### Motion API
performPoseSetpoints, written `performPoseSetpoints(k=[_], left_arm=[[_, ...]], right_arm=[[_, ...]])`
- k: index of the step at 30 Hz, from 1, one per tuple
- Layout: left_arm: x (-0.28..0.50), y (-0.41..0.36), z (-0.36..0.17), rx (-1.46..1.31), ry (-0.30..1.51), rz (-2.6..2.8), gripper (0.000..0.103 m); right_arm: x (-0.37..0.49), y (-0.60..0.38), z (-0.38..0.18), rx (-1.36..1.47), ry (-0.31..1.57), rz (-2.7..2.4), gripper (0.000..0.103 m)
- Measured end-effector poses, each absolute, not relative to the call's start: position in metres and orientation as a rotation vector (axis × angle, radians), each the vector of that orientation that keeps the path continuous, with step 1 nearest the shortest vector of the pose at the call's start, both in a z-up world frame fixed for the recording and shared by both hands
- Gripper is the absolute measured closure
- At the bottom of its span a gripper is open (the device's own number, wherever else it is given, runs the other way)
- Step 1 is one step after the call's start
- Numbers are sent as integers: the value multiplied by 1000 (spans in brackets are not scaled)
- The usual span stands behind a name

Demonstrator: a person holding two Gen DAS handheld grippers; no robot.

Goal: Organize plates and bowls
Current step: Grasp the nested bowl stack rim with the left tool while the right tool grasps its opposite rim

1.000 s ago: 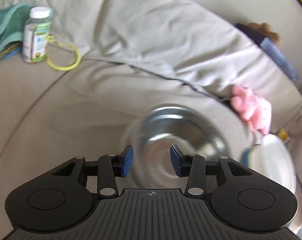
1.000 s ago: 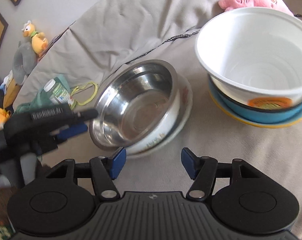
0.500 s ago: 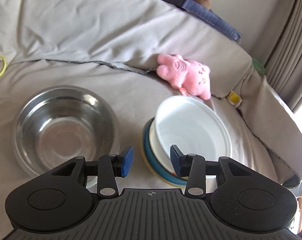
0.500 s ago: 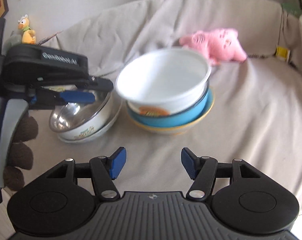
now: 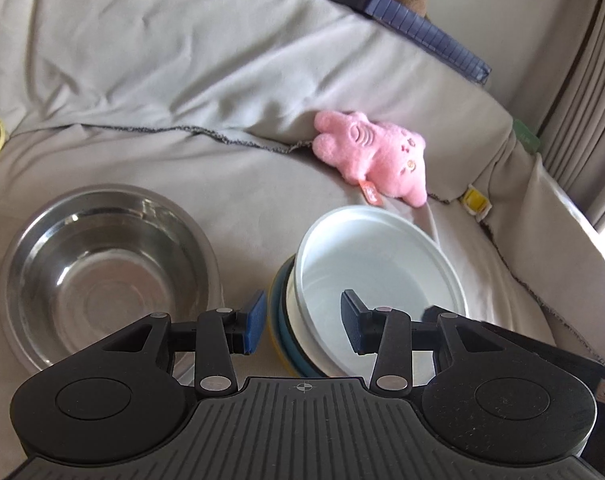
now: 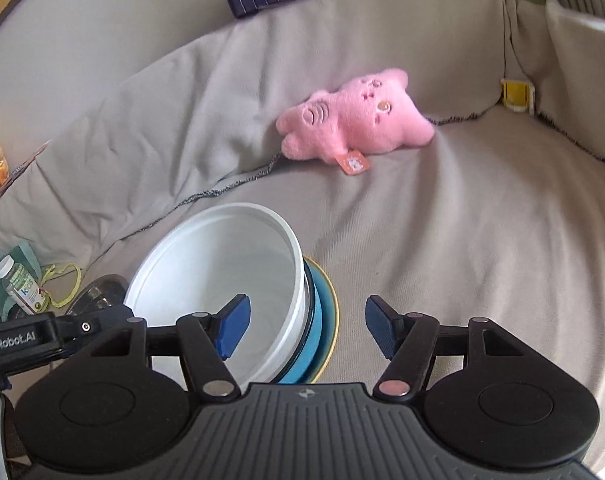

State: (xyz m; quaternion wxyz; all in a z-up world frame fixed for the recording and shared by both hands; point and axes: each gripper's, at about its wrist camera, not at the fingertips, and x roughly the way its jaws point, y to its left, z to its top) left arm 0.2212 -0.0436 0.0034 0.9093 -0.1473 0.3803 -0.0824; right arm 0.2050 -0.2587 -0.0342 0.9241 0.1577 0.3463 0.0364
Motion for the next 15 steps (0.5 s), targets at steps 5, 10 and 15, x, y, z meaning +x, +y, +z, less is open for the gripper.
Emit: performPoseSetpoints(k=[5, 10, 15], left_arm=[[230, -46, -10, -282, 830, -164, 59], [236, -47, -23, -287, 864, -160, 58], [242, -54, -30, -272, 883, -150, 57]], right_arm=[[226, -250, -62, 334, 789, 88, 38], [234, -240, -84, 370, 805, 107, 38], [234, -234, -90, 349, 788, 135, 38]])
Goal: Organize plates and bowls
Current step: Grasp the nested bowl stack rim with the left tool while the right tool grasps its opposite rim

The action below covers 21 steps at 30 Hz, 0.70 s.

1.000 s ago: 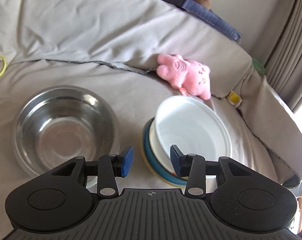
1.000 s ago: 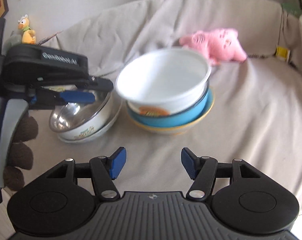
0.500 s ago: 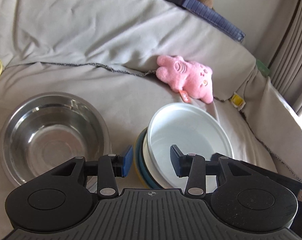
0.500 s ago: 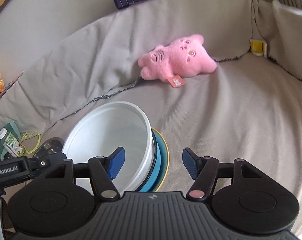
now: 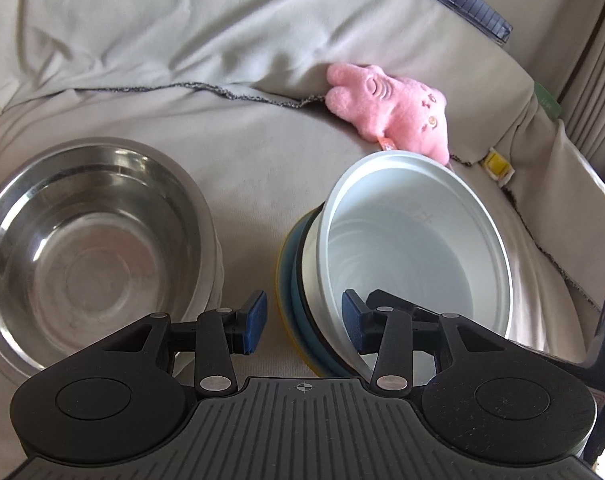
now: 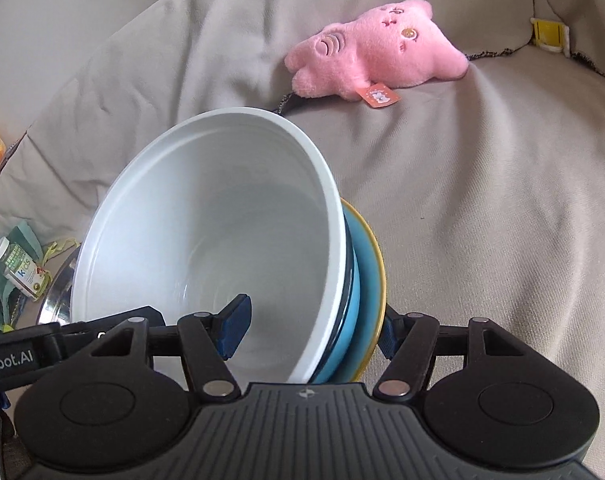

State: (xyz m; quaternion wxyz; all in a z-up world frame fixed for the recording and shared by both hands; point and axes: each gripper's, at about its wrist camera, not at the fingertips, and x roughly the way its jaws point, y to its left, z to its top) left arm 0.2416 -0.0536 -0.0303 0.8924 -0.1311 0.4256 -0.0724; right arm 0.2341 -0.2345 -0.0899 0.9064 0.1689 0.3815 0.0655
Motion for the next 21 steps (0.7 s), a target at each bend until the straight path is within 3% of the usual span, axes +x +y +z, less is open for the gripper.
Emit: performPoseSetpoints(k=[10, 21], left_arm=[[251, -68, -46, -294, 934, -139, 56], [249, -81, -46, -267, 950, -83, 54]], right_arm=[[238, -258, -97, 492, 798, 188, 54], [238, -260, -93, 453, 786, 195, 56]])
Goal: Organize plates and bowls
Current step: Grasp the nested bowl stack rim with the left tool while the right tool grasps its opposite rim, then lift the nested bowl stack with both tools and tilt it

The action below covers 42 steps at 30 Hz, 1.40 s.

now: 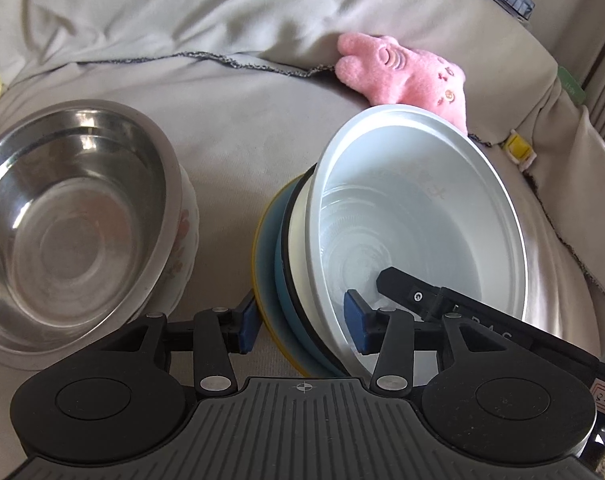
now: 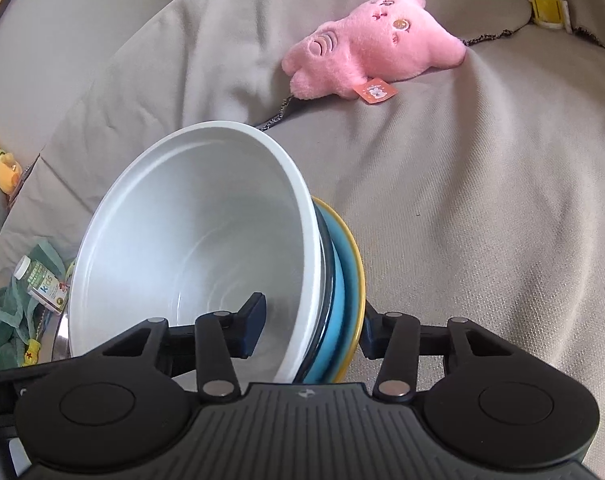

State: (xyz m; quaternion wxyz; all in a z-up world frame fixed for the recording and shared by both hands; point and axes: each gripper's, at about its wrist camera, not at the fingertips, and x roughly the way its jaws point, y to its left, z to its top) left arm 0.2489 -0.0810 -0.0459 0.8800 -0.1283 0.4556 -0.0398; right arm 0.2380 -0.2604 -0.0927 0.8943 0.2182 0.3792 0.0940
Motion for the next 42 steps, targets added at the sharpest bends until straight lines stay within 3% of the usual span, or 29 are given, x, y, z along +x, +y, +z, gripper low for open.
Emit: performPoseSetpoints(k=[9, 25, 42], left_arm=[[257, -89, -45, -153, 997, -135, 50], [286, -63, -57, -326, 944, -240, 50], [279, -88, -48, -78, 978, -298, 50]], right_arm=[[235, -270, -93, 479, 776, 145, 56], [251, -261, -76, 356, 923, 96, 56], [237, -269, -86, 447, 863, 110, 58]])
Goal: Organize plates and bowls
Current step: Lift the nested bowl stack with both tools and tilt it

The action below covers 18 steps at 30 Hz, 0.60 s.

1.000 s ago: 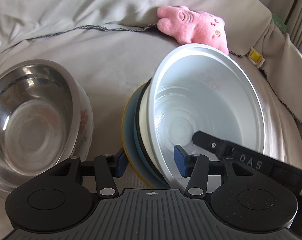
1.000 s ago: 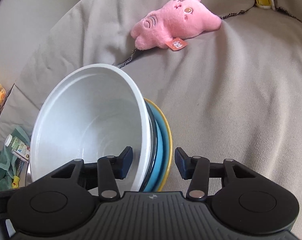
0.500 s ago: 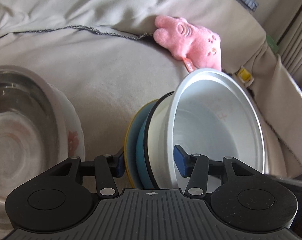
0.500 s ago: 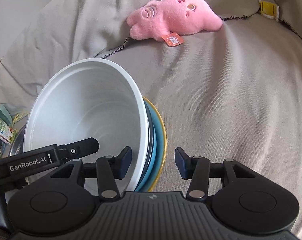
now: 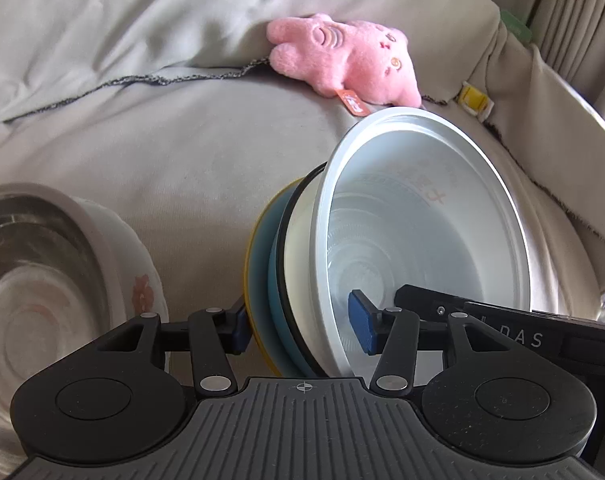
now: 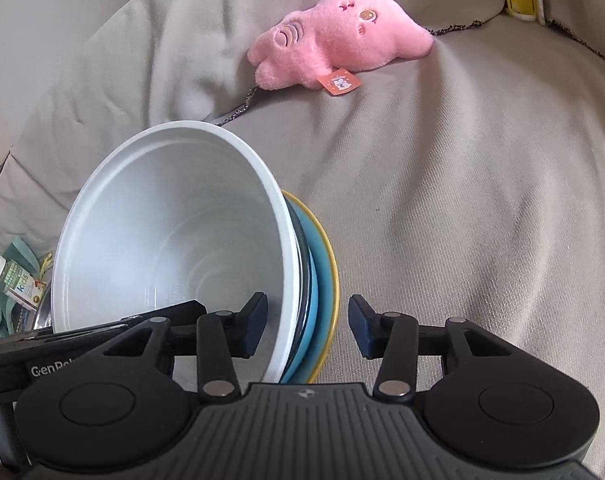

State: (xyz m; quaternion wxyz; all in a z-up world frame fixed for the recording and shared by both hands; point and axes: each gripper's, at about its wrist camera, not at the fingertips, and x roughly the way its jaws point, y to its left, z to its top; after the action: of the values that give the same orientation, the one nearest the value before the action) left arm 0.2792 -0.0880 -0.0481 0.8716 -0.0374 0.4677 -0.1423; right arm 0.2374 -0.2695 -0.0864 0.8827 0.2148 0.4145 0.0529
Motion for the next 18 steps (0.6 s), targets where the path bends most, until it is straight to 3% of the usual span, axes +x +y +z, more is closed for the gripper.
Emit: performPoseSetpoints(k=[11, 18], left_arm=[[291, -131, -34, 172, 1050, -241, 47], [307, -151, -26, 262, 1171, -217, 52]], right_arm=[[230, -293, -106, 583, 786, 147, 58], [232, -310, -113, 659, 800, 163, 59]])
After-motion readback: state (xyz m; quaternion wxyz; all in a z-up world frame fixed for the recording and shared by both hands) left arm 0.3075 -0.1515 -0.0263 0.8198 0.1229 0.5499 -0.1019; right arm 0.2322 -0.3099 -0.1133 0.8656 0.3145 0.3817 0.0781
